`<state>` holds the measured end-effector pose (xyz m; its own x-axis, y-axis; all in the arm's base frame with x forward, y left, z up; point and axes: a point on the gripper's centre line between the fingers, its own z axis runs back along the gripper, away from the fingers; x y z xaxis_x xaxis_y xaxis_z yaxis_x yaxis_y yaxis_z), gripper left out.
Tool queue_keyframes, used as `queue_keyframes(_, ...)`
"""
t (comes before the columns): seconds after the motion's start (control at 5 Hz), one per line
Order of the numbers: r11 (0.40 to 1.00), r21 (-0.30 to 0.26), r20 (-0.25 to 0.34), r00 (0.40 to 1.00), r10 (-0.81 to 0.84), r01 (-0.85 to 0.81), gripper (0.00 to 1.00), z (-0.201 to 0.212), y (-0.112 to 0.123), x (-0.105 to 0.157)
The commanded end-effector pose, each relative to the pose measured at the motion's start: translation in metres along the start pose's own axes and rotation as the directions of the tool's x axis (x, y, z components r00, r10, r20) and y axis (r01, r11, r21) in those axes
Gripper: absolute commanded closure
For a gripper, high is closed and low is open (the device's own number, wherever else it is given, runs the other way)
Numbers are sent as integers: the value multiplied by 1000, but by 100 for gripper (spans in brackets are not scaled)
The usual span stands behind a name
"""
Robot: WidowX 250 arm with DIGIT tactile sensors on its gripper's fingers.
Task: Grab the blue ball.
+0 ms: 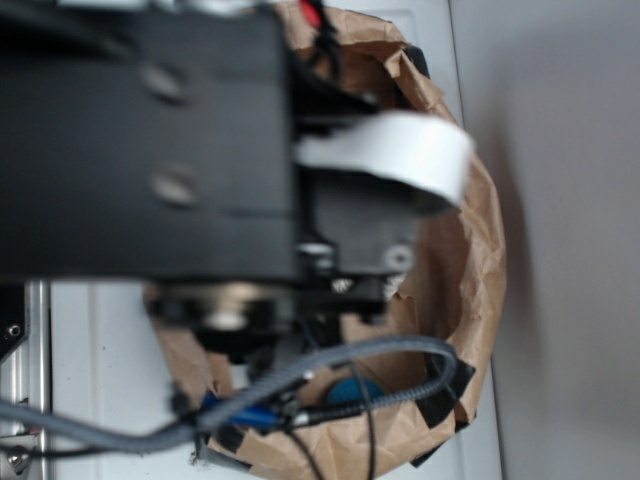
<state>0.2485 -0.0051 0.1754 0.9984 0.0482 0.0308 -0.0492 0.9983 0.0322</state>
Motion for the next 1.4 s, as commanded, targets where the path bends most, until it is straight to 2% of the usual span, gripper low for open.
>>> queue_keyframes(0.0, 998, 16, 97, 994, 55, -57, 0, 21, 18, 14)
queue_keyframes(0.2, 998, 16, 97, 994, 55, -57, 0, 21, 18, 14)
queue_keyframes(0.4, 978, 65, 57, 978, -201, 197, 0, -2, 30, 34)
queue_keyframes(0.6, 895, 94, 24, 897, -441, 437, 0, -14, 34, 41)
queue_keyframes(0.8, 791, 92, 20, 793, -609, 605, 0, -21, 47, 42)
queue_keyframes(1.0, 707, 114, 16, 710, -704, 698, 0, -35, 49, 33)
queue_keyframes(1.2, 601, 75, -13, 603, -797, 796, 0, -66, 42, 29)
